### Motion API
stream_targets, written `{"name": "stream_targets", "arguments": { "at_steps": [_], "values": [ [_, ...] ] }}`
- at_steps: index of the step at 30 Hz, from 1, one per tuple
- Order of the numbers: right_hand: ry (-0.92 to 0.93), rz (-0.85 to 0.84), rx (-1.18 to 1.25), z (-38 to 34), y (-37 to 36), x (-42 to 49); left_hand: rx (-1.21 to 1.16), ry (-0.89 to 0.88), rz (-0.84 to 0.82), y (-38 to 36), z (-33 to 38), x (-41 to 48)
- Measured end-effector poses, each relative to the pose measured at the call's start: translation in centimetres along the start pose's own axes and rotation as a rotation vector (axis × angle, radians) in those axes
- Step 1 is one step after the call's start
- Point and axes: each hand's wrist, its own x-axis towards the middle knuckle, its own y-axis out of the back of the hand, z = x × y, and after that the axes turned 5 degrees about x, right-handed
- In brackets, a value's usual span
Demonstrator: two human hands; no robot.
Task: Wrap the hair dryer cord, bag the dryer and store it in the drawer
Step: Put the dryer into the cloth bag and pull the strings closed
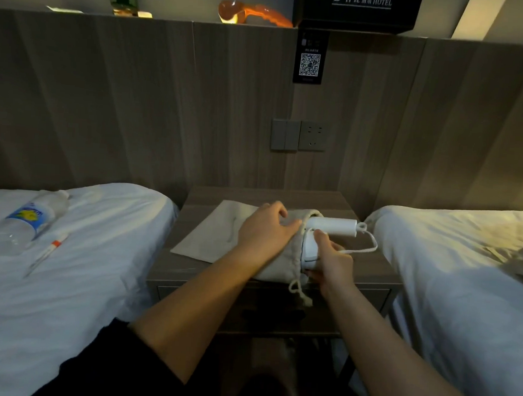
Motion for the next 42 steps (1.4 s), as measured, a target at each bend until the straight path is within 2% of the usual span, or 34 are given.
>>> {"name": "stream_targets", "arguments": {
  "at_steps": [4,7,12,14,18,19,21,23,25,28,31,33,35,37,39,40,42],
  "values": [
    [0.009,-0.062,0.026,0.7,0.2,-0.4,0.162,0.050,-0.152,-0.7,1.4,2.1],
    [-0.041,-0.153,0.162,1.0,0.7,-0.3,0.200,-0.002,-0.107,-0.8,1.4,3.0],
    [-0.001,-0.254,0.187,1.4,0.7,-0.4,0.162,-0.172,-0.121,-0.4,1.4,3.4],
    [0.017,-0.230,0.163,1.8,-0.2,-0.3,0.126,-0.256,-0.180,-0.1,2.1,3.5],
    [0.118,-0.032,0.179,2.6,-3.1,-0.1,0.056,-0.306,-0.251,0.5,2.4,4.0],
    [0.136,-0.018,0.194,2.7,-3.5,0.2,0.072,-0.304,-0.248,0.5,2.0,4.1],
    [0.106,-0.095,0.180,2.7,-3.9,0.6,0.153,-0.290,-0.206,0.1,0.6,4.1],
    [0.043,-0.235,0.130,2.5,-3.3,0.8,0.185,-0.263,-0.138,-0.6,-0.9,3.8],
    [0.056,-0.401,0.017,2.4,-1.9,1.1,0.151,-0.238,-0.086,-1.1,-2.0,3.2],
    [0.133,-0.619,-0.312,1.9,1.3,0.6,0.164,-0.240,-0.047,-1.6,-3.4,2.1],
    [0.153,-0.692,-0.672,0.2,4.0,0.6,0.239,-0.272,-0.070,-1.8,-4.0,1.0],
    [0.169,-0.680,-0.929,-1.3,5.2,1.0,0.280,-0.279,-0.087,-2.1,-3.9,0.6],
    [0.165,-0.588,-0.953,-2.7,5.6,0.6,0.304,-0.275,-0.079,-2.6,-3.9,0.5],
    [0.265,-0.347,-0.910,-3.7,5.2,0.5,0.278,-0.254,-0.072,-3.0,-4.0,0.5],
    [0.474,-0.099,-0.885,-4.7,4.3,1.1,0.231,-0.251,-0.053,-3.5,-4.1,0.4],
    [0.523,-0.069,-0.856,-4.9,3.7,1.7,0.211,-0.253,-0.032,-3.8,-4.1,0.4],
    [0.463,-0.158,-0.813,-5.4,2.4,3.0,0.182,-0.250,0.003,-4.1,-4.1,0.4]
  ]
}}
